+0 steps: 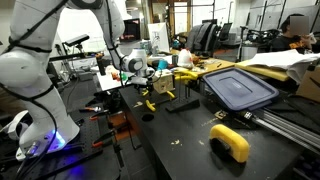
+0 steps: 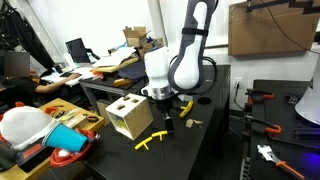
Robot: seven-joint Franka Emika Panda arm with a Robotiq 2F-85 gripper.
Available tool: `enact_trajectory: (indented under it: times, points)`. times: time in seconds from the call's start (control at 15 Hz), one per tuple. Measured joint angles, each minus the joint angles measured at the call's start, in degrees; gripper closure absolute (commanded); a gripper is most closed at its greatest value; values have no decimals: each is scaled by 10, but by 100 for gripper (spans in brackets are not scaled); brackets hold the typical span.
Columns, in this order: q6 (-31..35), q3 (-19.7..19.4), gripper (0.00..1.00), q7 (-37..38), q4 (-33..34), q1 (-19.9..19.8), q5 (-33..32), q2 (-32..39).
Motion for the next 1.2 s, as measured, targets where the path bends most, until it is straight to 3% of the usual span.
enact_trajectory:
  times: [0.33, 0.67, 0.73, 0.8, 1.2]
  points:
    - [0, 42, 0, -51, 12, -39, 24, 10]
    - [0, 38, 0, -49, 19, -16, 24, 18]
    - [0, 31, 25, -47, 20, -6, 23, 20]
    - [0, 22, 26, -44, 20, 6, 22, 21]
    - [0, -33, 72, 2, 23, 71, -3, 17]
